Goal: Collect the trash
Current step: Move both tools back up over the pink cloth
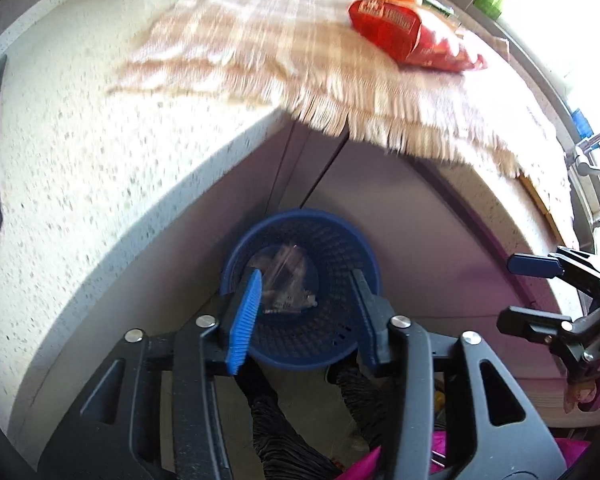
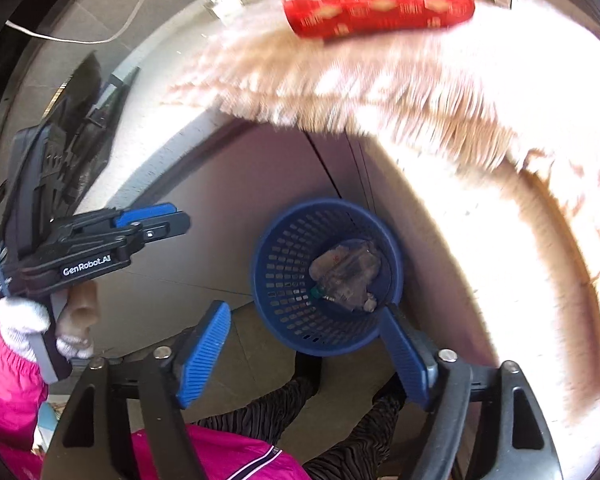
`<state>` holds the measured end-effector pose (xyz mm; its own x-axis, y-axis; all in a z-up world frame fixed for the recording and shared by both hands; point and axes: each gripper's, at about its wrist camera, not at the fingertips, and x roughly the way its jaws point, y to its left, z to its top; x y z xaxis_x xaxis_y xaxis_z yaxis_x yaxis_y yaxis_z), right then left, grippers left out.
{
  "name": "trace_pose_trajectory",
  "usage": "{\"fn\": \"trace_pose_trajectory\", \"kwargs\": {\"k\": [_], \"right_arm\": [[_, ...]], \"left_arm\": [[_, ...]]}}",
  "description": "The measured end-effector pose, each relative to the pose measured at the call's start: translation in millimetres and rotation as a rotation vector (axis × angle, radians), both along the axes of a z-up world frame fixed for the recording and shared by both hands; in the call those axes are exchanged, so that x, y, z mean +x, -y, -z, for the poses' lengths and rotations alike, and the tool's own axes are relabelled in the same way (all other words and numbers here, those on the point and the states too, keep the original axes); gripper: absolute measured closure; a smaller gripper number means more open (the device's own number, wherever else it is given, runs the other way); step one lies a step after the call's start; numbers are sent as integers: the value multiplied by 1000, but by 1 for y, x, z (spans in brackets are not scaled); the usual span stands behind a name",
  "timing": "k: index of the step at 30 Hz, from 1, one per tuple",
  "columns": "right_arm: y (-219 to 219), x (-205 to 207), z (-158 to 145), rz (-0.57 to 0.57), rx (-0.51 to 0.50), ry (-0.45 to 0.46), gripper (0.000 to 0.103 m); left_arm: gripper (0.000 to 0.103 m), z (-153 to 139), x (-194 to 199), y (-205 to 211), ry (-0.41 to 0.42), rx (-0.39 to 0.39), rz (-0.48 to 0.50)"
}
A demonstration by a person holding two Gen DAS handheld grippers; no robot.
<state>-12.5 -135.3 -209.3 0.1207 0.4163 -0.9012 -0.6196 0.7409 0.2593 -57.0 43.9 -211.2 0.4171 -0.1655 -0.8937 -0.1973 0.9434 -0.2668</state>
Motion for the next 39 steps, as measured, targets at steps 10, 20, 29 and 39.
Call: {"fn": "trace_pose_trajectory", "kwargs": {"k": [10, 20, 29, 39], "right_arm": [[29, 14, -68, -14, 58, 143, 15], [67, 58, -114, 65, 114, 243, 8], [97, 118, -130, 159, 188, 224, 7], [97, 218, -145, 165, 166, 257, 7]], "left_arm": [[48, -43, 36, 15, 88, -4, -4], [37, -87, 77, 45, 165, 110, 75], [35, -119, 125, 93, 222, 353, 283], [35, -108, 171, 127, 182, 449, 464]]}}
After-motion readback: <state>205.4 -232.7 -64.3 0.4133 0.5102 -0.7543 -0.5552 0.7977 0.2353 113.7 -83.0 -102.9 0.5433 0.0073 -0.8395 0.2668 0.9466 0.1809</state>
